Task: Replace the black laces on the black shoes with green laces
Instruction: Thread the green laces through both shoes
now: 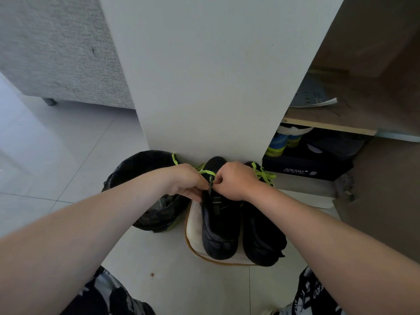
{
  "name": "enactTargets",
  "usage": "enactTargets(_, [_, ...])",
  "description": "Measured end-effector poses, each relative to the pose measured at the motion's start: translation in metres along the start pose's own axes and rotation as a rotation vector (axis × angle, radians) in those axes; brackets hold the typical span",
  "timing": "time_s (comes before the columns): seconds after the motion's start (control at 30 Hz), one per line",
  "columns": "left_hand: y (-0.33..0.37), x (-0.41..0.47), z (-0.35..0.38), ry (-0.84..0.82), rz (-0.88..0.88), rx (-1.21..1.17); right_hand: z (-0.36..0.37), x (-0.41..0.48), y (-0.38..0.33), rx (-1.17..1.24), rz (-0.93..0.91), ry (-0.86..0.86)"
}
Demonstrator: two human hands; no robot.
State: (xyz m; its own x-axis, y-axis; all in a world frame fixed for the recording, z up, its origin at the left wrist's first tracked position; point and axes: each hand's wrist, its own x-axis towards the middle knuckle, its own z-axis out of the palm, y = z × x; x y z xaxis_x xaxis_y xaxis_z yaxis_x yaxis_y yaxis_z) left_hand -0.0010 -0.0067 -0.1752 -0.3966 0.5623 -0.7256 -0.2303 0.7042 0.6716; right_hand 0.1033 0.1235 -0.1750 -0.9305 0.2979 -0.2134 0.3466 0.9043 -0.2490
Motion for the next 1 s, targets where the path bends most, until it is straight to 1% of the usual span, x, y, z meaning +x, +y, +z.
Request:
enactTargets(0.13, [-0.0017, 0.0023, 0.0005, 0.03, -0.012, -0.05, 0.0015, -0.0021, -0.0036, -0.028, -0.033, 0.034])
enactTargets(0.27, [-0.005, 0.0033, 0.0045, 0.045, -0.025, -0.05, 0.0004, -0.0005, -0.0005, -0.019, -0.064, 0.015])
enactTargets(0.4, [-0.0032, 0.0038, 0.0061, 0.022, -0.049, -0.042, -0.0054, 0.0019, 0.0023, -0.13, -0.102, 0.057])
enactTargets(0.53, [-0.0011, 0.0061, 0.0038, 0.046, -0.057, -0.006, -0.005, -0.0011, -0.0008, -0.093, -0.145, 0.004])
enactTargets(0.67, [0.0006, 0.0071, 0.0014, 0.099, -0.024, 0.088, -0.0058, -0.0018, 0.0001, -0.067, -0.116, -0.001])
enactTargets(0.83, [0.0003, 0.002, 0.0044, 0.115, 0.054, 0.104, -0.0083, -0.0043, -0.0021, -0.212, -0.138, 0.032])
enactTargets(0.9, [-0.0014, 0.0026, 0.004, 0.12, 0.075, 0.072, -0.007, -0.0054, -0.0042, -0.202, -0.128, -0.011])
enactTargets(1.0, [-0.0035, 0.0034, -0.0004, 0.092, 0.052, 0.004, -0.0078, -0.006, -0.0022, -0.119, -0.064, -0.095])
